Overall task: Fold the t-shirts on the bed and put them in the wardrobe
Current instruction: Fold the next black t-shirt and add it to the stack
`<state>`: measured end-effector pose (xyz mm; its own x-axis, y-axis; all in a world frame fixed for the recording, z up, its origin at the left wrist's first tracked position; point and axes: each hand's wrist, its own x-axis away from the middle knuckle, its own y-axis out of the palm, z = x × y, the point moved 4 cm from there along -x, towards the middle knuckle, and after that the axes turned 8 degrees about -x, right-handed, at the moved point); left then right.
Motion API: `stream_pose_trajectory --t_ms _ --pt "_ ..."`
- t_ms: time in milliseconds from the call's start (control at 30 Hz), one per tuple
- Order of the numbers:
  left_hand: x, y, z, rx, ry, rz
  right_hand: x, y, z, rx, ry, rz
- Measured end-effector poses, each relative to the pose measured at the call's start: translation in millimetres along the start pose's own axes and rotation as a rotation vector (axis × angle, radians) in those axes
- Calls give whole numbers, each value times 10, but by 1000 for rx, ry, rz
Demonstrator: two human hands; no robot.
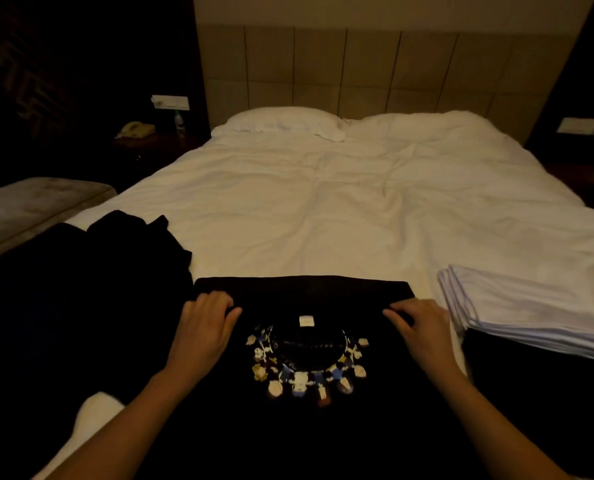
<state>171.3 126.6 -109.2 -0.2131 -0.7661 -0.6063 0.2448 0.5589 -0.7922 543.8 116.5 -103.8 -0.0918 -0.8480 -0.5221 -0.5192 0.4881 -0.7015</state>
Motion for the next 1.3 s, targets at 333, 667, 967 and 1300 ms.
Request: stream_pose_trajectory --t_ms 333,667,967,1300 --pt "348 -12 193 1 116 -469 409 80 -368 128 -50 -506" --pt "-146 80 110 -50 -73 -247 -129 269 -362 60 80 -228" --pt "-897 890 -283 -19 -87 -492 -874 841 103 219 40 -396" --pt "-1178 738 -380 -158 31 -153 -1106 692 105 428 -173 -210"
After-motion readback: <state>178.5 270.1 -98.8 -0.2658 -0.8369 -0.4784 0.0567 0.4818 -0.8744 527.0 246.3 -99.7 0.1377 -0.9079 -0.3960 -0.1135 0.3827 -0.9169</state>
